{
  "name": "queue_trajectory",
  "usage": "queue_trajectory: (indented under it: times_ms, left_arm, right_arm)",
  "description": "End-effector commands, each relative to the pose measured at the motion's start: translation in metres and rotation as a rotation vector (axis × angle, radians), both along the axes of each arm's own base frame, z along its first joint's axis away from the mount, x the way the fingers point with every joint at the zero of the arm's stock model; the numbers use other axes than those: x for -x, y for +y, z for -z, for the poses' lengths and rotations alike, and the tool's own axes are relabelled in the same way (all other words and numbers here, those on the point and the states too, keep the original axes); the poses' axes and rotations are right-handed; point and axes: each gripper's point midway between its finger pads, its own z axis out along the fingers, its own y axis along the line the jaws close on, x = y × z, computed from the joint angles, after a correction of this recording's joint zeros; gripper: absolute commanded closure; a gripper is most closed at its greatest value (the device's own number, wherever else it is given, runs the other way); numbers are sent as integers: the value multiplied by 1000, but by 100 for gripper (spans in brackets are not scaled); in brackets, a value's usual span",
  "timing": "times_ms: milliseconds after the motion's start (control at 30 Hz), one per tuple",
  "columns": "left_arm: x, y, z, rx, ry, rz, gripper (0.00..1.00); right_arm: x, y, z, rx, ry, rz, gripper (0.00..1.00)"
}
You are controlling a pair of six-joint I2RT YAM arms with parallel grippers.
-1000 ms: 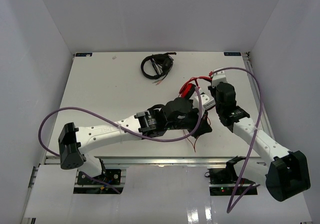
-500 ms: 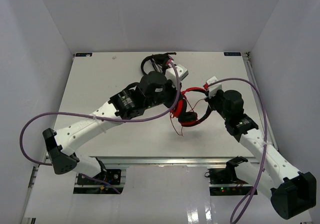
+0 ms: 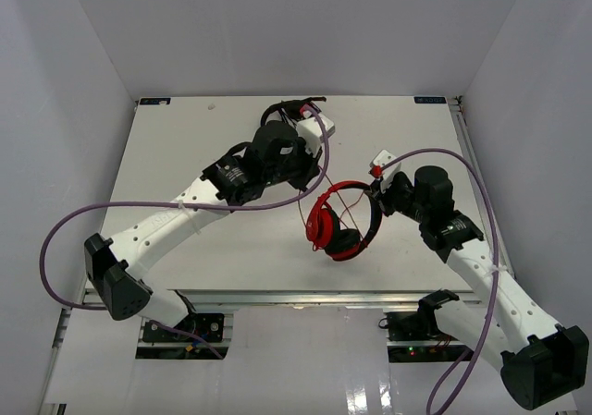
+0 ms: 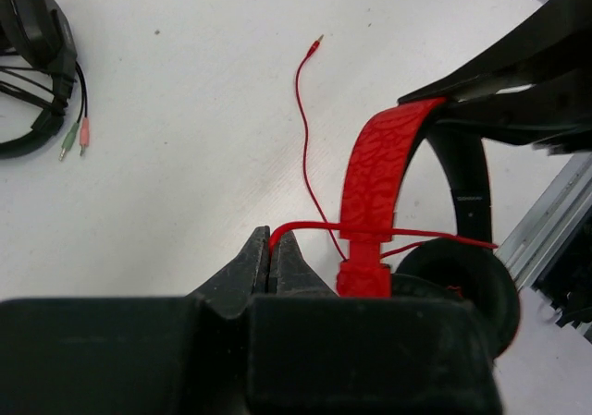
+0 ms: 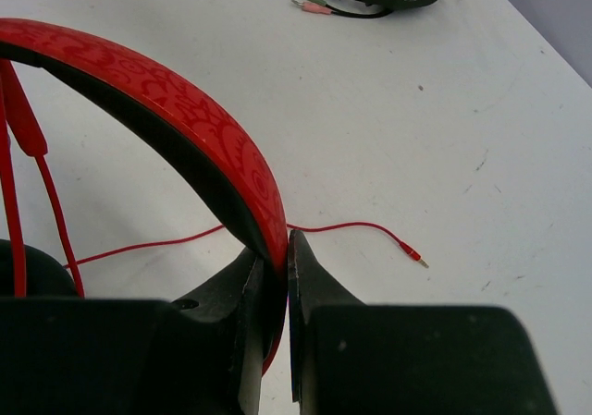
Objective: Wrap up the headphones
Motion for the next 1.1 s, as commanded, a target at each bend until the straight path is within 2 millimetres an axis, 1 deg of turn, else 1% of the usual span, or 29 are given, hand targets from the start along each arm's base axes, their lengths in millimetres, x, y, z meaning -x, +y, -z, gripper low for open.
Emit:
queue_trajectory:
  times_ms: [0,100,133,200,367,467,500,533,600,800,867,933,967,1000,1033,1067]
  left_arm:
    - [-1,19,-12,73,-44,4,100]
    - [2,26,-5,108,-34,15,100]
    - [2,27,-7,126,-37,15,100]
    - [7,27,-4,151,-27,38,100]
    - [16,23,0,214,-14,87,100]
    - [19,20,13,220,13,108,100]
    - [19,18,13,233,13,113,100]
    - [21,16,19,237,26,123,98]
    - [21,11,19,269,32,130,88]
    - [25,1,27,348,54,158,68]
    - [24,-2,23,384,39,167,60]
    - [29,-2,39,396,59,173,52]
    - [28,-3,35,416,47,177,49]
    - [31,-2,49,420,58,176,45]
    - [32,-1,55,429,59,172,40]
    - [32,0,54,452,44,169,37]
  right_arm:
    - [13,13,-45,-119,-16,-87,92]
    - [13,14,-51,-155,12,-87,92]
    - [14,15,-55,-165,13,-94,92]
    - [12,13,-57,-188,36,-85,92]
    - [6,8,-62,-226,66,-67,92]
    - [5,7,-65,-257,95,-68,92]
    - [4,7,-64,-267,107,-74,92]
    - [5,7,-66,-283,120,-73,92]
    - [3,6,-70,-304,138,-76,92]
    - [3,6,-79,-373,199,-90,92]
    - [3,6,-82,-394,219,-97,92]
    - [4,6,-88,-419,237,-103,92]
    - [4,6,-91,-425,237,-105,92]
    - [4,7,-96,-432,234,-106,92]
    - [3,6,-99,-436,234,-99,92]
    - [2,6,-102,-440,230,-95,92]
